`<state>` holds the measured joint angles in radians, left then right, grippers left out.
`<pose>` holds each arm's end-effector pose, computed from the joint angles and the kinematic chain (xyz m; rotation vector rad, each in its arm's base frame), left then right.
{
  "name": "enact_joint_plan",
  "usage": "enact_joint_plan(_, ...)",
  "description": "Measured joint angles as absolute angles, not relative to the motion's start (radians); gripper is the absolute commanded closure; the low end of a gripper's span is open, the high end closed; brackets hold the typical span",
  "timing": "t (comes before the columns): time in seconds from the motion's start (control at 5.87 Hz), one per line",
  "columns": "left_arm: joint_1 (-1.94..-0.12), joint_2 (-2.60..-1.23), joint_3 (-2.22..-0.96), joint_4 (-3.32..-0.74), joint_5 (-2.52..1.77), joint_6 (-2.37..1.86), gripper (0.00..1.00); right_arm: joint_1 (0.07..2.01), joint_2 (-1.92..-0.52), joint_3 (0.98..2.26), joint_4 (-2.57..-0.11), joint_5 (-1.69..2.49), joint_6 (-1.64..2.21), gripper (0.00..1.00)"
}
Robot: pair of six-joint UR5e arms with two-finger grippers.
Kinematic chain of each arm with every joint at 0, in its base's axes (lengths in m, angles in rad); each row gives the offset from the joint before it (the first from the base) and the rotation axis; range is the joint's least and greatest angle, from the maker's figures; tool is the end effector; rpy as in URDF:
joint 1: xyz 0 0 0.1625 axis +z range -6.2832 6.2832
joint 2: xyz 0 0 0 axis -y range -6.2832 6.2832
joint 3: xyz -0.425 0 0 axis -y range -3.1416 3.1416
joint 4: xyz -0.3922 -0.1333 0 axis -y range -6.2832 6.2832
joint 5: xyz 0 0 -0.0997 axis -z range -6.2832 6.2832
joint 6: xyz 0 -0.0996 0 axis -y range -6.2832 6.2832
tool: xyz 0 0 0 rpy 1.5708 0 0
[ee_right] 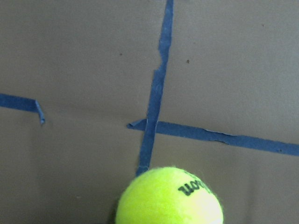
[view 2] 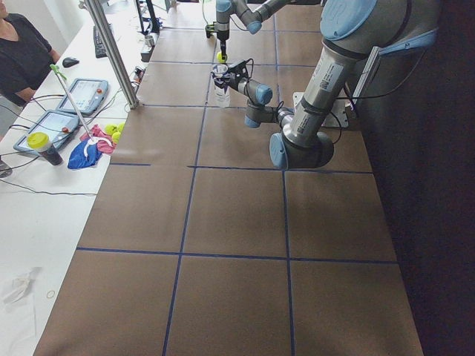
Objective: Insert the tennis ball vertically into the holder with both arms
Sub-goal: 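Grasp the nearer tennis ball with the right gripper while the left holds the can, then carry the ball with the right gripper over the can's opening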
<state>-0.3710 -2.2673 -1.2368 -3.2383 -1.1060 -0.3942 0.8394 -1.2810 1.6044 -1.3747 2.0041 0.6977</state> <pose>0.5645 -0.4106 0.2206 1.5738 1.1990 0.0504 -0.3492 -0.5261 0.4741 0.1088 -0.6551 -0.1450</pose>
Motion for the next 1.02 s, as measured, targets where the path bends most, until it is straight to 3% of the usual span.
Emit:
enact_joint_plan(0.17, -0.371, -2.267, -1.237, -3.238, -1.106, -0.394, 0.23, 0.834, -1.281, 1.595, -1.375, 1.988, 0.675, 0.62)
enact_joint_plan(0.34, -0.371, -2.267, -1.237, -3.238, -1.106, -0.394, 0.23, 0.83, -1.278, 1.591, -1.374, 1.972, 0.667, 0.9)
enact_joint_plan(0.68, -0.368, -2.265, -1.237, -3.252, -1.106, -0.394, 0.23, 0.83, -1.252, 1.604, -1.379, 1.964, 0.669, 0.96)
enact_joint_plan(1.02, -0.345, -2.256, -1.235, -3.303, -1.088, -0.395, 0.23, 0.839, -1.201, 1.733, -1.416, 1.998, 0.72, 0.95)
